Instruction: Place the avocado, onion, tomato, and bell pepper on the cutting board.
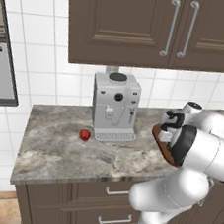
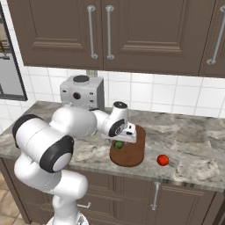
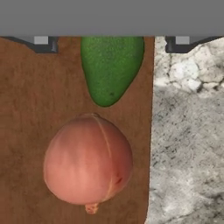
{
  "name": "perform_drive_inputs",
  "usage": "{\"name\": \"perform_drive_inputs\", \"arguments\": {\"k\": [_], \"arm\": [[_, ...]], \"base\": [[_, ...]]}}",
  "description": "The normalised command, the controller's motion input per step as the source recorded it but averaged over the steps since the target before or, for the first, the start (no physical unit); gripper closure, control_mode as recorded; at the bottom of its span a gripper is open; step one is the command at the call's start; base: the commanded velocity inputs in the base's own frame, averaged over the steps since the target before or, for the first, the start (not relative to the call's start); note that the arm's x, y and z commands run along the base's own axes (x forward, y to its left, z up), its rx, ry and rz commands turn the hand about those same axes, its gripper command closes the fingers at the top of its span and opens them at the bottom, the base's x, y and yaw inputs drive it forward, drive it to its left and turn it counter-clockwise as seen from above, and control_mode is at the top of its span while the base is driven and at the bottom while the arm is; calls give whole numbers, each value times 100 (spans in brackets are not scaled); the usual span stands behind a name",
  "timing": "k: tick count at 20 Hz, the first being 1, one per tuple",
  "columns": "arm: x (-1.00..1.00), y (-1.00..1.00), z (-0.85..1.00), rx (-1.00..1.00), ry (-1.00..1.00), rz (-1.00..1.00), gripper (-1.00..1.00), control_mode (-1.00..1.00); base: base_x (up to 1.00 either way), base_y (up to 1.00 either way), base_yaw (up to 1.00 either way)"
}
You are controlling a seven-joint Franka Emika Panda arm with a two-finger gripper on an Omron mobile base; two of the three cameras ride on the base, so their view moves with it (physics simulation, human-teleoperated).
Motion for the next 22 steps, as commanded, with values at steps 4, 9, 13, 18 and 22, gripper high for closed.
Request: {"name": "perform_drive_inputs", "arguments": {"k": [4, 9, 13, 18, 22], "arm": [[-2, 0, 38, 0, -6, 0, -100, -100], [-21, 12, 27, 0, -1, 0, -100, -100], [-46, 48, 18, 0, 0, 0, -100, -100], [-28, 65, 16, 0, 0, 0, -100, -100], [-18, 67, 10, 0, 0, 0, -100, -100]], "base": [[0, 0, 0], [0, 0, 0], [0, 0, 0], [0, 0, 0], [0, 0, 0]]}}
